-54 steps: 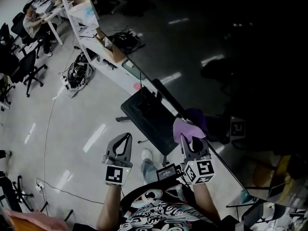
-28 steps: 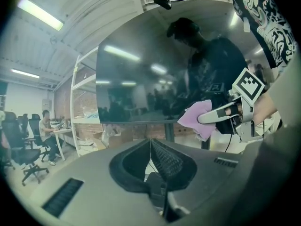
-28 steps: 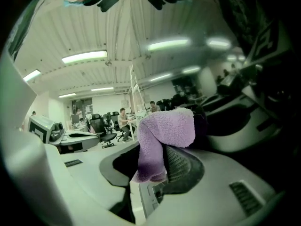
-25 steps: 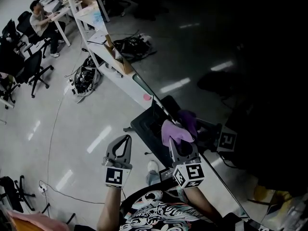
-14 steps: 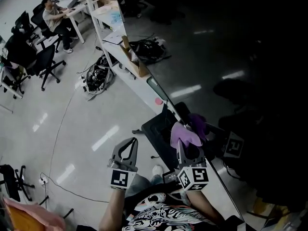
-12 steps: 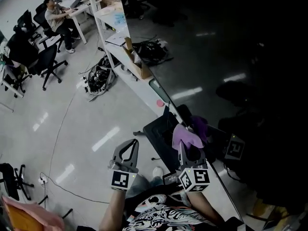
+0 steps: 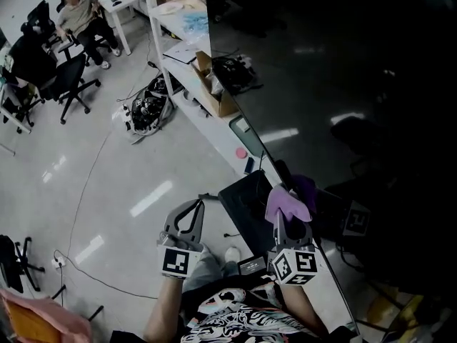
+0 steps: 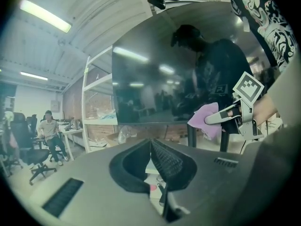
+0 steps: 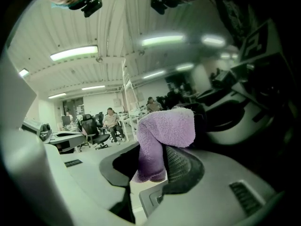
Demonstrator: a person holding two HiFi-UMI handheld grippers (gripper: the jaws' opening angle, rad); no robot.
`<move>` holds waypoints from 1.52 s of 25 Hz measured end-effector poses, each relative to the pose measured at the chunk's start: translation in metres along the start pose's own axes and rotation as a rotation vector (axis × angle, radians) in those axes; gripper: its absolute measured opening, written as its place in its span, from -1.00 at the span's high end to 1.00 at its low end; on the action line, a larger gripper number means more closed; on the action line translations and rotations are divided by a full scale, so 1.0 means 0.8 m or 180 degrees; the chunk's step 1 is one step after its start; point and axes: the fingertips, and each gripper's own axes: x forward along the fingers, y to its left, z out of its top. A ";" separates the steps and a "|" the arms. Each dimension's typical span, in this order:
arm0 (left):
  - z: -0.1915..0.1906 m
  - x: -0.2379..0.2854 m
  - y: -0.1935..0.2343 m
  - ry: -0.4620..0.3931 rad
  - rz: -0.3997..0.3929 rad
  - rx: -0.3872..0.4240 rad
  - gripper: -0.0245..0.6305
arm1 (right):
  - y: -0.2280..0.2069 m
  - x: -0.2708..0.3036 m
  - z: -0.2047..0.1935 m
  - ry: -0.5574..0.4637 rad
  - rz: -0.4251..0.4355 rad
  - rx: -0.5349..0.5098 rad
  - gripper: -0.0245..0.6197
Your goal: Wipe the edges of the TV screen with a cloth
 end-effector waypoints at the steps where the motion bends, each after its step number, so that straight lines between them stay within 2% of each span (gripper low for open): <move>1: 0.000 0.002 0.008 -0.0005 0.0010 0.0005 0.87 | 0.002 0.007 0.001 -0.0006 -0.0008 0.0008 0.46; 8: 0.000 0.000 0.046 0.0043 -0.0049 0.0070 0.87 | 0.022 0.030 0.010 -0.0007 -0.0116 -0.0007 0.46; 20: -0.014 0.014 0.098 -0.0035 -0.0205 -0.0052 0.87 | 0.027 0.066 0.012 -0.0051 -0.0455 -0.0107 0.46; 25: -0.016 0.008 0.110 -0.0008 -0.0331 0.0066 0.87 | 0.025 0.073 0.011 -0.0100 -0.0622 -0.0148 0.46; 27: -0.021 0.004 0.113 0.0004 -0.0325 0.0065 0.87 | 0.024 0.076 0.008 -0.0111 -0.0646 -0.0118 0.46; 31: -0.033 -0.005 0.113 0.0254 -0.0299 -0.0058 0.87 | 0.019 0.077 0.004 -0.0111 -0.0680 -0.0037 0.46; 34: -0.028 -0.007 0.115 0.0186 -0.0283 0.0010 0.87 | 0.016 0.079 0.006 -0.0146 -0.0689 -0.0001 0.46; 38: -0.029 -0.016 0.129 0.0250 -0.0238 -0.0019 0.87 | 0.026 0.085 0.009 -0.0172 -0.0672 0.0005 0.46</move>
